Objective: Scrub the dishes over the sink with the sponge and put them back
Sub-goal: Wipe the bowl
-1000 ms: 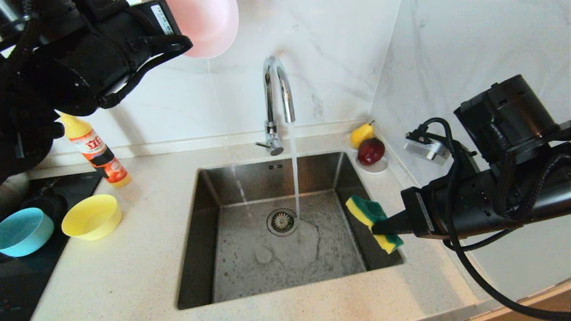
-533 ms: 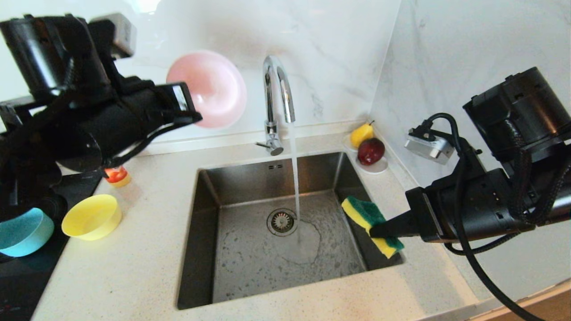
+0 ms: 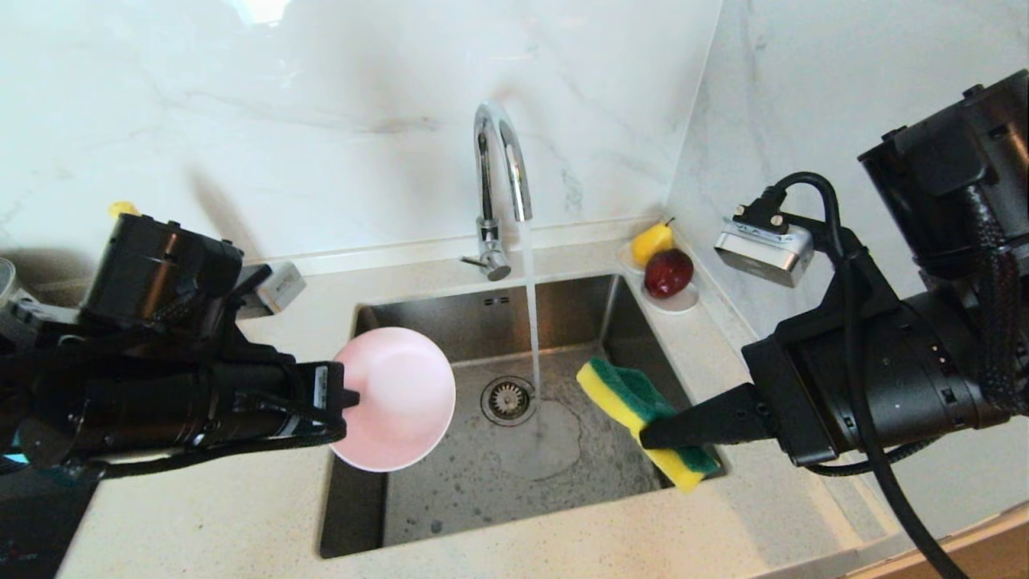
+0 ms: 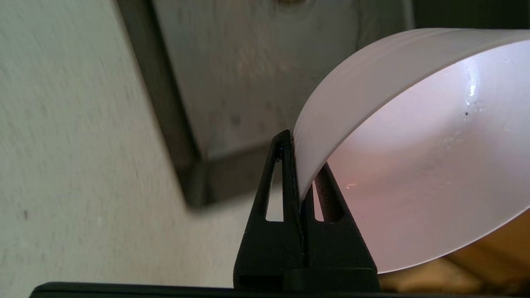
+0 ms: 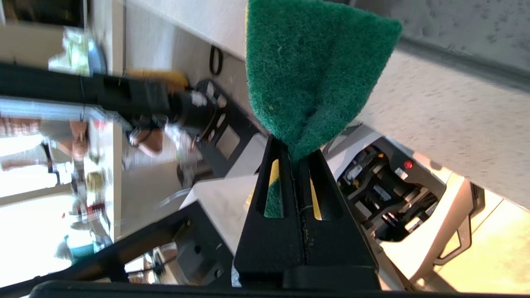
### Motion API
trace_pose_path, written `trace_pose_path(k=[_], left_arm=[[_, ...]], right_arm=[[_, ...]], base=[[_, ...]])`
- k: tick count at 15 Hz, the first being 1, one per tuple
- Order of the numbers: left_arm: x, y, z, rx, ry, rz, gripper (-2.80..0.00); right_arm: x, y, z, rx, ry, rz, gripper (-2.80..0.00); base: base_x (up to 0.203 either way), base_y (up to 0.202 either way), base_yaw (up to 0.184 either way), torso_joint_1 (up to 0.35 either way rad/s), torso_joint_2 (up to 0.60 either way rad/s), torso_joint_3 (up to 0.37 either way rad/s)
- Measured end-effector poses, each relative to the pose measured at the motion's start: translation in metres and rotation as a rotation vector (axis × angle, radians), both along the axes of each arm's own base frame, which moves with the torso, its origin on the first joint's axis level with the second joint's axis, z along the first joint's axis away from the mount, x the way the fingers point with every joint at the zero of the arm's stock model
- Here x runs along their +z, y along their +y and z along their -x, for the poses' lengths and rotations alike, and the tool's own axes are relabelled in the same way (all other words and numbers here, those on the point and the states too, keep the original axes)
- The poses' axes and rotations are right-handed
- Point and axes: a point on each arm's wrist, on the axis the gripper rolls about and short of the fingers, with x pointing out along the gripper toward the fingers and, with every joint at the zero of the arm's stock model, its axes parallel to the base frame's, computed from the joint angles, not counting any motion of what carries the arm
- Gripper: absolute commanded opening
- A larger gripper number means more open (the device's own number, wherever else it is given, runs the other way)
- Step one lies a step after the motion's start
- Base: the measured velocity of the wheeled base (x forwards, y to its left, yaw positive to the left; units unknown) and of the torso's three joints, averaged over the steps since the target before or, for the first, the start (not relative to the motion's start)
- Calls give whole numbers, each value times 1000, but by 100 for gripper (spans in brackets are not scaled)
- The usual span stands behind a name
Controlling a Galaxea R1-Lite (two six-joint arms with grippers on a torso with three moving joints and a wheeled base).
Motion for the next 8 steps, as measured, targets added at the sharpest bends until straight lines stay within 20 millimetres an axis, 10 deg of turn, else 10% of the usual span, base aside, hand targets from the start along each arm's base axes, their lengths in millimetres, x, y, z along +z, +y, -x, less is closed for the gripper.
trace_pose_path(k=[8], left_arm=[[-38, -26, 3, -89, 47, -40, -280]], right_arm=[[-22, 59, 8, 171, 52, 67, -280]], base=[[0, 0, 0, 0, 0, 0]])
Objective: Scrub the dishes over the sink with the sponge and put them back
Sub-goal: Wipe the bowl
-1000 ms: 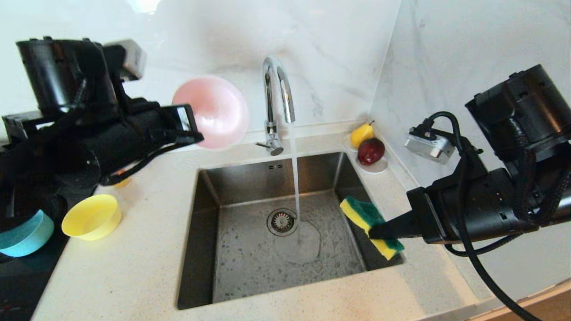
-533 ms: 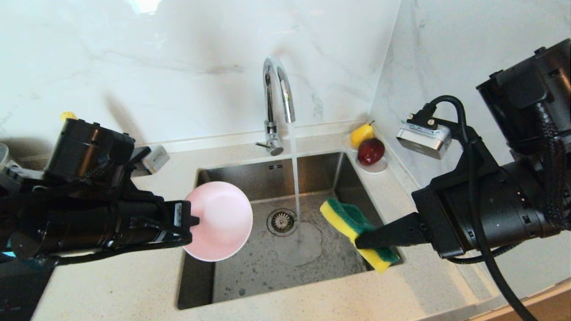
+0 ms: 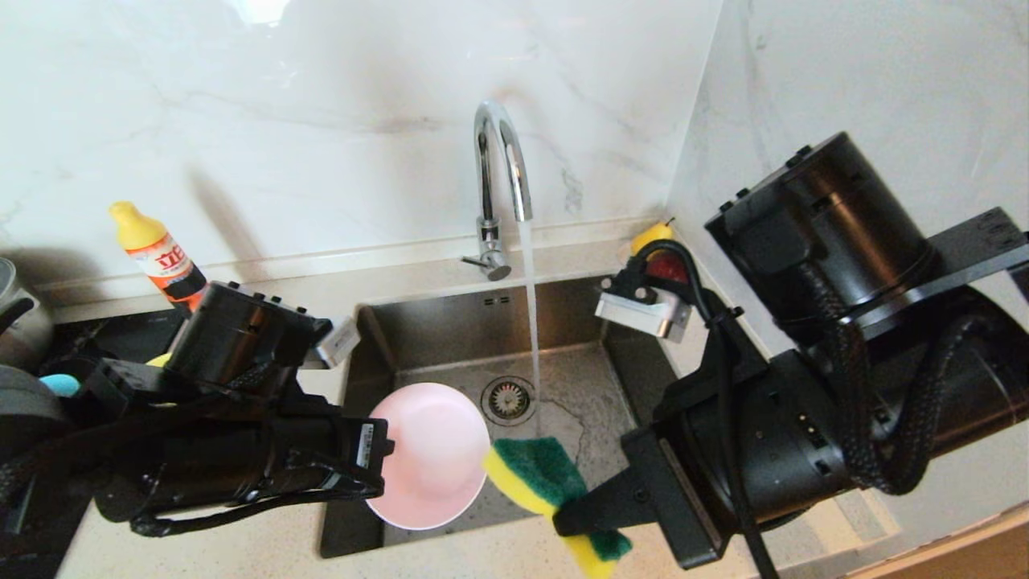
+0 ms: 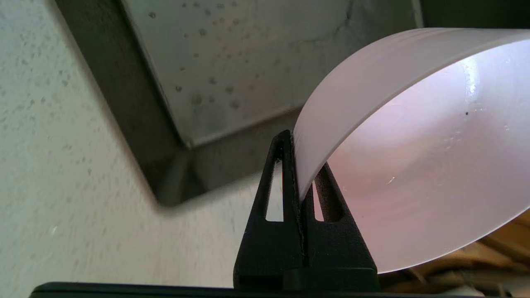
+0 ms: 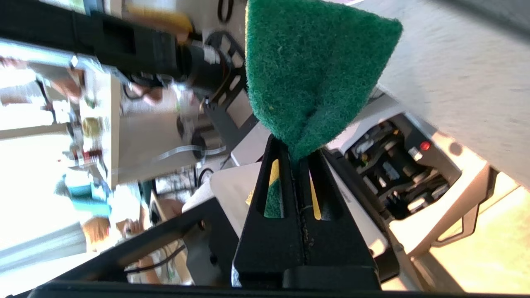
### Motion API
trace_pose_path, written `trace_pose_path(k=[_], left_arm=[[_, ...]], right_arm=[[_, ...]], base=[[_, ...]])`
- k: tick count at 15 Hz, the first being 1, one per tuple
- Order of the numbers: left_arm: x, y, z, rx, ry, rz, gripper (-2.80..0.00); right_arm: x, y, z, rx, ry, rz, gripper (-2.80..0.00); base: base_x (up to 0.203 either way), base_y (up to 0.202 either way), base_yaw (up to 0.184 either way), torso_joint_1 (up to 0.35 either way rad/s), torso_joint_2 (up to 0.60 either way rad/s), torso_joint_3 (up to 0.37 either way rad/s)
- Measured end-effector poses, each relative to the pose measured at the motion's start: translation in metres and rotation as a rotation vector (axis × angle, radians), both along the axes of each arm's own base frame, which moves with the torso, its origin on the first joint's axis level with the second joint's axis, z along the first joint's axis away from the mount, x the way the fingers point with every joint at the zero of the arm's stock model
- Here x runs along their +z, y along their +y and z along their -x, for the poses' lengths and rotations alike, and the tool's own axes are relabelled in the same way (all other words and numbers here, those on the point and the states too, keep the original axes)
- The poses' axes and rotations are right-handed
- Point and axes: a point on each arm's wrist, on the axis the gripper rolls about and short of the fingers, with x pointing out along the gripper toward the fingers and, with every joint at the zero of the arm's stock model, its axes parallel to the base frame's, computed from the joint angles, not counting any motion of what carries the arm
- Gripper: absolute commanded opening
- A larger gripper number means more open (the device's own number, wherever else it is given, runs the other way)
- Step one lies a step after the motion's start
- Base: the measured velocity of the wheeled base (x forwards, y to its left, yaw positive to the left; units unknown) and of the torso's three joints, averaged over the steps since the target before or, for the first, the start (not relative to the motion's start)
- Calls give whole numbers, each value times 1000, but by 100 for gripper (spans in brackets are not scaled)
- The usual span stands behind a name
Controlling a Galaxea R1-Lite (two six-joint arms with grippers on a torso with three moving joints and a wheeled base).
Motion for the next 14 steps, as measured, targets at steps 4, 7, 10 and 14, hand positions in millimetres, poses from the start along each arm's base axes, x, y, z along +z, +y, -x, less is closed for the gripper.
trace_pose_path(k=[4, 7, 10, 14], left_arm=[[-20, -12, -13, 82, -117, -30, -280], [-22, -21, -9, 62, -129, -15, -280], [-21, -27, -6, 37, -141, 1, -280], [-21, -29, -3, 47, -129, 27, -280]], right_arm=[[-15, 23, -6, 26, 34, 37, -280], [-25, 32, -11, 26, 52, 64, -280], [-35, 41, -19, 19, 68, 84, -280], [-45, 51, -31, 4, 76, 102, -280]], base=[[0, 0, 0, 0, 0, 0], [0, 0, 0, 0, 0, 0], [0, 0, 0, 0, 0, 0], [0, 0, 0, 0, 0, 0]])
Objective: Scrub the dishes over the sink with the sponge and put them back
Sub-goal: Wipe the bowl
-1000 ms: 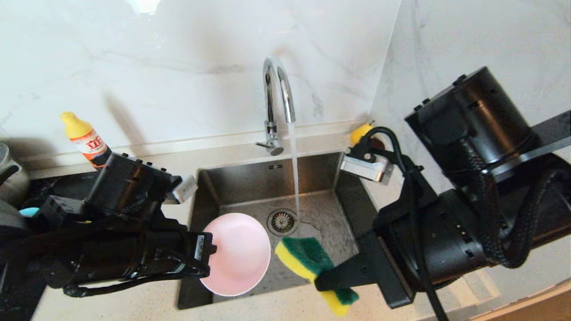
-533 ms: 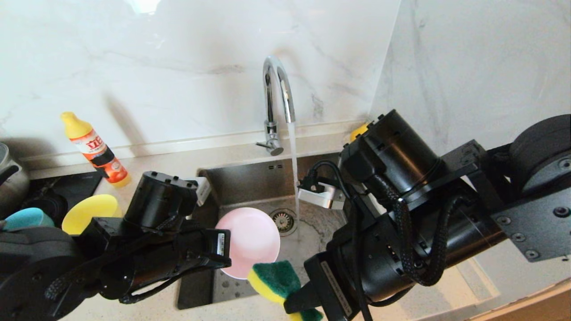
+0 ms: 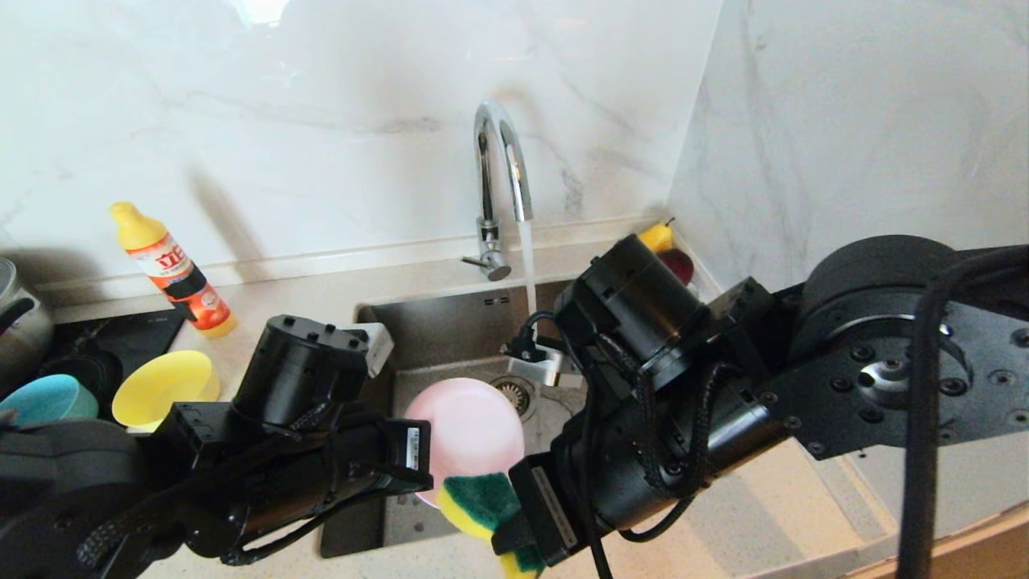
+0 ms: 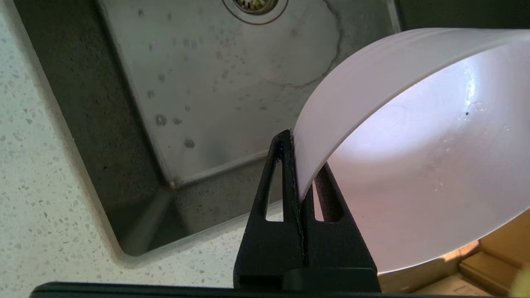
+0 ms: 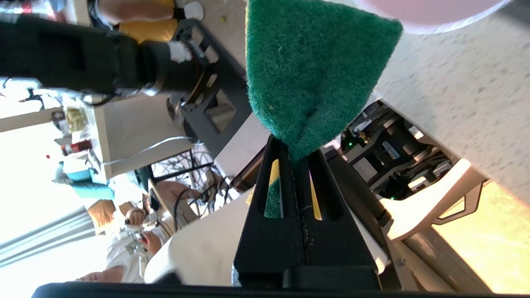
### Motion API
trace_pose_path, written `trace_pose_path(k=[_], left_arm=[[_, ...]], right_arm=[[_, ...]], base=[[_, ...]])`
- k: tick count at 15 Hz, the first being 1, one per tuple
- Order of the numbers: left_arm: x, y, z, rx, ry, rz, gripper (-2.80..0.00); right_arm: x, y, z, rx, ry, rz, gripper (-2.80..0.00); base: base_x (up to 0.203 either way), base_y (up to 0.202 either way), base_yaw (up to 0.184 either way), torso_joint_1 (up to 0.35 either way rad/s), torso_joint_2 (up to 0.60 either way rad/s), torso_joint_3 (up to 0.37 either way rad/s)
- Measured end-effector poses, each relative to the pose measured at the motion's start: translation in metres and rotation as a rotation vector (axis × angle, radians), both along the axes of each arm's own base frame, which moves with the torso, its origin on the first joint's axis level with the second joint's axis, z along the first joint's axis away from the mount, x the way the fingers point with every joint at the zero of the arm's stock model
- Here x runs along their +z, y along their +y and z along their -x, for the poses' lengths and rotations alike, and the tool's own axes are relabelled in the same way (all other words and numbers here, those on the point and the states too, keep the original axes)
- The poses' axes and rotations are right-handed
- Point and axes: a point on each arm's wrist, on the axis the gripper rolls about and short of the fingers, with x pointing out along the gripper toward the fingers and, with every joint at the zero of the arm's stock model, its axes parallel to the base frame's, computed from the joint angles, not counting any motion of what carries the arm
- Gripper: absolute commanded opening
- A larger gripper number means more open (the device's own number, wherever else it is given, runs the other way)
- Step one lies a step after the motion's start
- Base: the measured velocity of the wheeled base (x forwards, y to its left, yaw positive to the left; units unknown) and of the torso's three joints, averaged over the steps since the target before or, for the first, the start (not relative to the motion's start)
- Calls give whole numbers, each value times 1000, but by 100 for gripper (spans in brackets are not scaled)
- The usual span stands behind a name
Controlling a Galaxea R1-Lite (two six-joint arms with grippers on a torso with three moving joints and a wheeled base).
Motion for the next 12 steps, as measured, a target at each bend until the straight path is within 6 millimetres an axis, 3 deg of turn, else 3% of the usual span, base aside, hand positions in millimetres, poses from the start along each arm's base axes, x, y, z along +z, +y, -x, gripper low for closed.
trace_pose_path(k=[7, 12], left_arm=[[-5, 0, 3, -15, -30, 15, -280], [-12, -1, 10, -32, -36, 10, -280]], right_arm=[[-8, 7, -33, -115, 20, 7, -280], [-9, 13, -41, -124, 14, 0, -280]], base=[[0, 0, 0, 0, 0, 0], [0, 0, 0, 0, 0, 0]])
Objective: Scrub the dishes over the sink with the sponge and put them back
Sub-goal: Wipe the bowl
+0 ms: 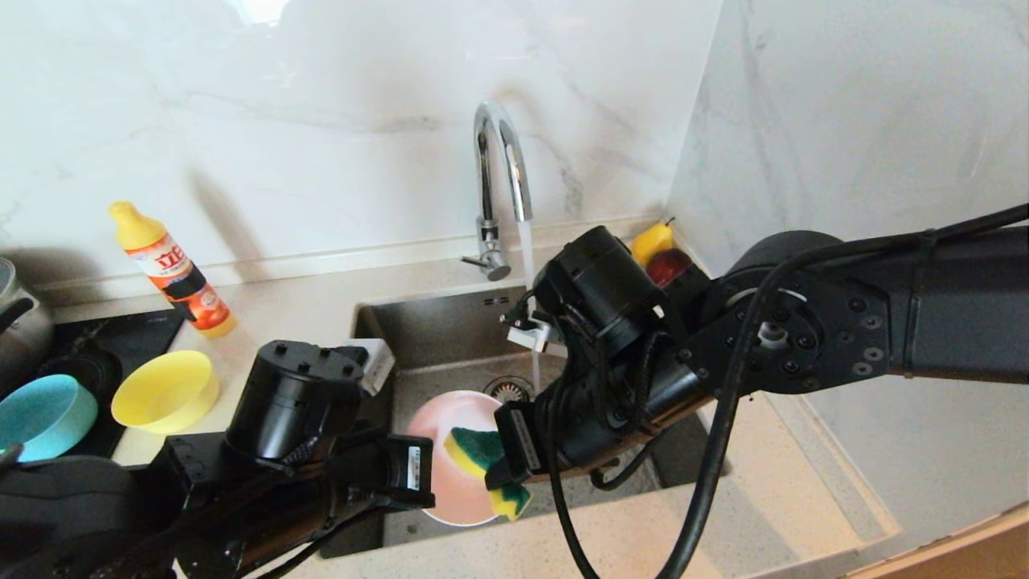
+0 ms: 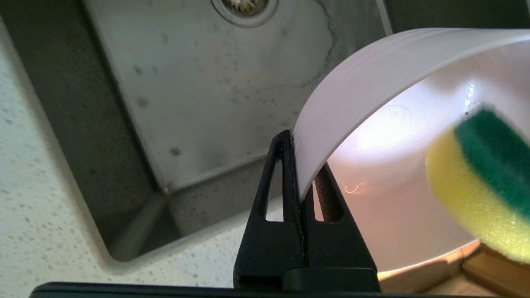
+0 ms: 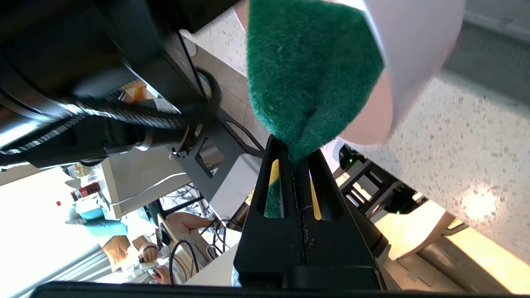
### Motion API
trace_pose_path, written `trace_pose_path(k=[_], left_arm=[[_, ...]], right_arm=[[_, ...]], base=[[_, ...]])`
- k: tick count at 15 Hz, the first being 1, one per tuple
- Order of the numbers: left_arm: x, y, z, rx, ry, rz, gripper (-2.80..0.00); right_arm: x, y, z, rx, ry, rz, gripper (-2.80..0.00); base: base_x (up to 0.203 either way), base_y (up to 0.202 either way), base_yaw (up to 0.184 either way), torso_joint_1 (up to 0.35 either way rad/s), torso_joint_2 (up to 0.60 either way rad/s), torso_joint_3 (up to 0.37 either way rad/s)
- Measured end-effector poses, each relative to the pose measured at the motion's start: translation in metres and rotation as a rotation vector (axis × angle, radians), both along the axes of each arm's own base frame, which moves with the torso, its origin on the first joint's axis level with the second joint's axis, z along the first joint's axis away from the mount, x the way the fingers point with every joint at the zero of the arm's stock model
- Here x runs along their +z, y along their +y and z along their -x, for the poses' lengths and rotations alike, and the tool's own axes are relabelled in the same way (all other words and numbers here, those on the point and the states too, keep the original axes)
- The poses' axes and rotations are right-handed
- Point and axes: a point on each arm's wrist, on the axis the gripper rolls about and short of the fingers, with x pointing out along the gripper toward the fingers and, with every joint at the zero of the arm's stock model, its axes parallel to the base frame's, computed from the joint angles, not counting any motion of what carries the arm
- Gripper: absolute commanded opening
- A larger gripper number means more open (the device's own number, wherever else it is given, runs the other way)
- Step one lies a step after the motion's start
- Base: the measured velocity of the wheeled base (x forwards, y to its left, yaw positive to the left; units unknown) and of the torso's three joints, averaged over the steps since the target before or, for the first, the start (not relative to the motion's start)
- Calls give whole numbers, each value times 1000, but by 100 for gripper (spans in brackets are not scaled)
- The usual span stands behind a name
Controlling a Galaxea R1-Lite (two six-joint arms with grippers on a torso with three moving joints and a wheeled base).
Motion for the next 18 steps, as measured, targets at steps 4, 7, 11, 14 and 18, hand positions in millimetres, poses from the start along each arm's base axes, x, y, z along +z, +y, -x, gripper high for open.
trace_pose_path(k=[4, 7, 11, 14, 18], left_arm=[[-4, -2, 5, -17, 9, -6, -280], [-5, -2, 5, -15, 11, -5, -280], [-3, -3, 4, -11, 5, 5, -280], [-1, -2, 3, -2, 0, 8, -280], [0, -1, 3, 1, -2, 12, -280]], right_arm=[[7, 3, -2, -14, -1, -21, -280], [11, 1, 0, -15, 1, -22, -280], [7, -12, 3, -33, 24, 8, -280], [6, -20, 5, -42, 35, 23, -280], [0, -14, 6, -29, 43, 33, -280]], base=[[0, 0, 0, 0, 0, 0], [0, 0, 0, 0, 0, 0], [0, 0, 0, 0, 0, 0], [0, 0, 0, 0, 0, 0], [0, 0, 0, 0, 0, 0]])
